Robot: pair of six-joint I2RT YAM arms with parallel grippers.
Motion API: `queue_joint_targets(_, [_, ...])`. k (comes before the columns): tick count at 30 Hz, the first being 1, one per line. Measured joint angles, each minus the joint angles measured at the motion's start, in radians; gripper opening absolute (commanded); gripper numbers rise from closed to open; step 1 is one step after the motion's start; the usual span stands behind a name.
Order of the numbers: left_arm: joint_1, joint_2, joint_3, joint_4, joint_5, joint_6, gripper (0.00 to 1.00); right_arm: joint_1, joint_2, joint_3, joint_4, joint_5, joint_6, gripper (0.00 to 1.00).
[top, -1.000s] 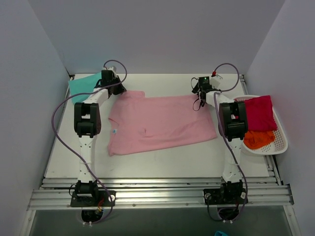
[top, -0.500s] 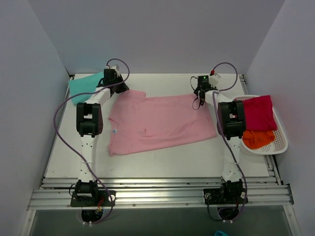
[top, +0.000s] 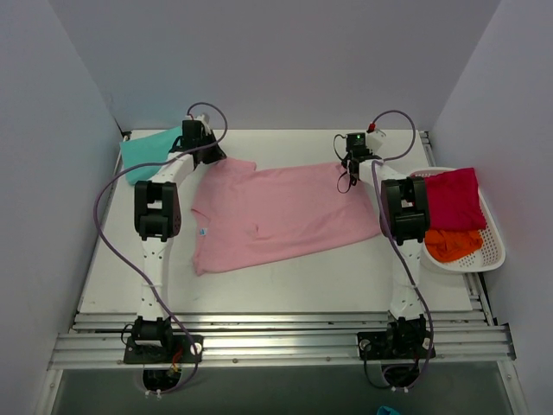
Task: Fold and stack the t-shirts
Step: Fold the tshirt
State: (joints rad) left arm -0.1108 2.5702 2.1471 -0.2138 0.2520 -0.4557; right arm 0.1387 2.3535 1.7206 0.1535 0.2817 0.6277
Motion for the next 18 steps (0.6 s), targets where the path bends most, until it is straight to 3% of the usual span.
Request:
queue_joint_targets(9, [-0.003, -0.023, 0.007, -0.029, -0.005, 0.027, 0.02, 0.0, -0.005, 0.0, -0.008, 0.0, -0.002, 0.0])
queue_joint_targets(18, [-0.029, -0.218, -0.142, -0.041, -0.043, 0.061, 0.02, 0.0, -0.061, -0.041, -0.024, -0.002, -0.004, 0.0])
